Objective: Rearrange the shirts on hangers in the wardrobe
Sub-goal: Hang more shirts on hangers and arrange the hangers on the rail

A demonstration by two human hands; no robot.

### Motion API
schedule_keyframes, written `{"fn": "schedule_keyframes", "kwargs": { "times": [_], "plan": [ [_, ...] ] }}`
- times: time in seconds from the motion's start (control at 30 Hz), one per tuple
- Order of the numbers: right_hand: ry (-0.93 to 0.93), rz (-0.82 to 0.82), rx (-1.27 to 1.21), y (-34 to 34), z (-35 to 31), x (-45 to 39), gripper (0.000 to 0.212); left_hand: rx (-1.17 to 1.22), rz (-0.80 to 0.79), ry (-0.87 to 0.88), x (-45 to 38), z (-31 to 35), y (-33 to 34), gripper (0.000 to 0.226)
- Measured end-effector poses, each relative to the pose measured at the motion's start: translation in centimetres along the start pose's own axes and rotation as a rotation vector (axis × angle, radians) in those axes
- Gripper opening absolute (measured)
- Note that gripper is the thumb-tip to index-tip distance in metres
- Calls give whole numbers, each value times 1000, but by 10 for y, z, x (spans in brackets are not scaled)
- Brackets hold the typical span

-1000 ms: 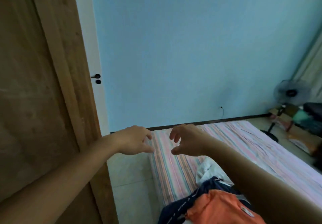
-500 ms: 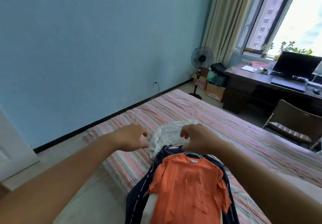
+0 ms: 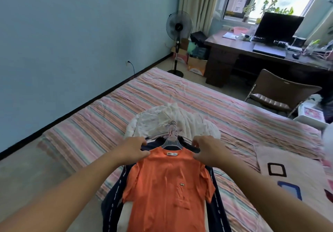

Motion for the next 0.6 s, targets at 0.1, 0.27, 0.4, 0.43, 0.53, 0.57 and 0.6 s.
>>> {"fn": "schedule_keyframes", "kwargs": {
  "times": [0.1, 0.27, 0.4, 0.43, 0.53, 0.57, 0.6],
  "plan": [
    [45, -1, -14, 31, 34, -24, 20, -8, 6, -17, -42, -2, 31, 52],
    [100, -8, -35, 99, 85, -72, 16, 14, -8, -85, -112, -18, 90, 48],
    [77, -31, -12, 166, 110, -112, 26, 40, 0, -157, -166, -47, 132, 45],
    [87, -38, -23, 181, 117, -120, 25, 37, 1, -171, -177, -55, 144, 46],
    [125, -30, -47, 221, 137, -147, 23, -2, -8, -193, -204, -76, 182, 43],
    [135, -31, -53, 232, 142, -155, 22, -18, -14, -199, -211, -82, 194, 41],
    [145, -36, -61, 244, 147, -163, 21, -34, -18, -206, -217, -87, 206, 39]
  ]
}}
Point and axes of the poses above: each hand's wrist, its own x-axis away from the middle knuckle, its own y-axis out of the palm, z = x × y, the point moved 10 cm from there along -x, towards the middle knuckle, and after that the axes turned 10 degrees about z, right-handed, at the moved point
